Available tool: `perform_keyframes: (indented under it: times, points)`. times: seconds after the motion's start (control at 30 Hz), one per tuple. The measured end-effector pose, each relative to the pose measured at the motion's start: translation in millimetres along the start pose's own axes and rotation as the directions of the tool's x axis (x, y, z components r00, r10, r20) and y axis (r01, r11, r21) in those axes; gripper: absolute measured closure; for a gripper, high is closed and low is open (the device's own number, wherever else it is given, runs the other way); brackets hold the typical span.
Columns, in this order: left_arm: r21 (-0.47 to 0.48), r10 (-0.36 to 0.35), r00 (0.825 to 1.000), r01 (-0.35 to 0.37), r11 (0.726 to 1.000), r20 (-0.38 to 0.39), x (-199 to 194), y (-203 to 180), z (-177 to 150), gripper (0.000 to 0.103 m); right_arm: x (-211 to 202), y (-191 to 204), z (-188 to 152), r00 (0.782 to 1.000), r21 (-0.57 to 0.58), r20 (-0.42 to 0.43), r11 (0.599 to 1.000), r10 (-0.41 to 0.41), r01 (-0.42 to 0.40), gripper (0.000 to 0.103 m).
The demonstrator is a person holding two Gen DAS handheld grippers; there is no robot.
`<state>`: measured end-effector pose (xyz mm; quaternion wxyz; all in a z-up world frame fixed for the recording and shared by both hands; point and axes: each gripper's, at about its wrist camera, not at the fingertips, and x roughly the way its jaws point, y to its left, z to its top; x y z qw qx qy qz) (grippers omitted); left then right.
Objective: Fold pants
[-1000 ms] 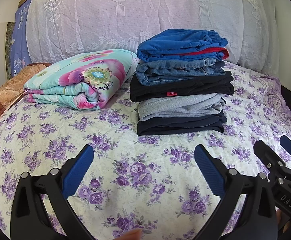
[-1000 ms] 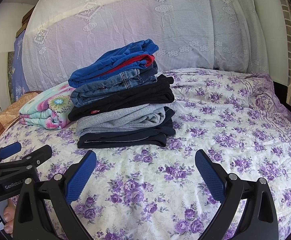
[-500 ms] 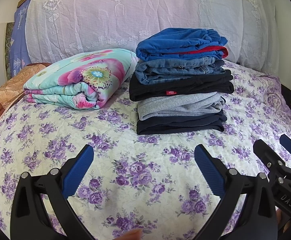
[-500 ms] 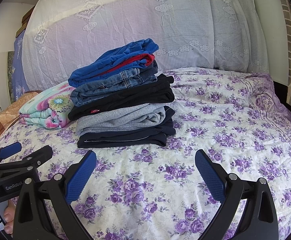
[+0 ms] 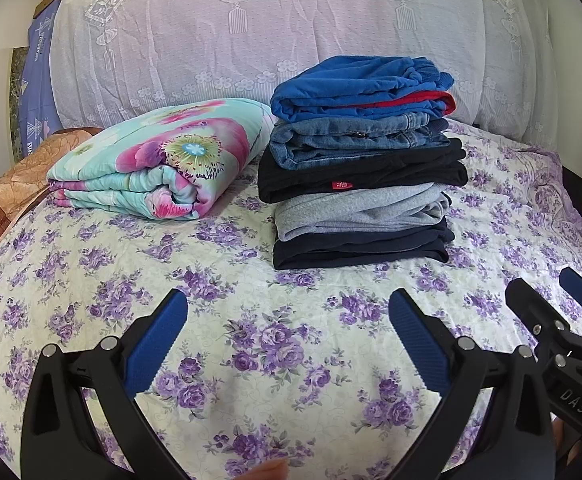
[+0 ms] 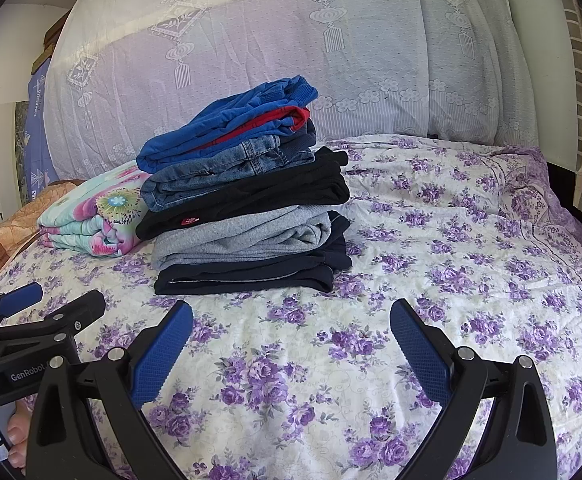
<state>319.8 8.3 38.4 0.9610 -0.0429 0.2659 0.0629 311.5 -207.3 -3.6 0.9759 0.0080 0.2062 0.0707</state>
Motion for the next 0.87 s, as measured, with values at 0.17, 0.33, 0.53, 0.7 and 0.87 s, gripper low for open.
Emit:
perform_keyframes:
  times: [0.17,0.33,0.53,0.7,0.87]
  points:
    - [0.001,0.0,1.0,0.0,1.0,-0.001,0,0,0,0.004,0,0,0,1.0,0.0,-0.001,1.0,0.0,0.0,0.004]
    - [0.012,-0.032,0.999,0.032,0.999,0.014,-3,-2,-2,0.004,0,0,0,1.0,-0.001,-0.002,1.0,0.001,-0.001,0.004]
    - [0.033,-0.023,1.0,0.023,0.999,0.021,-5,-6,-3,0.005,0,0,0,1.0,0.0,-0.001,1.0,0.001,-0.001,0.004]
    - [0.01,0.013,1.0,-0.014,1.0,0.003,-1,1,2,0.005,1,0,0,1.0,-0.002,-0.002,1.0,0.0,0.0,0.004]
    - [0.004,0.023,1.0,-0.023,1.0,-0.003,0,4,3,0.004,0,0,-1,1.0,-0.003,-0.004,1.0,0.002,-0.002,0.004]
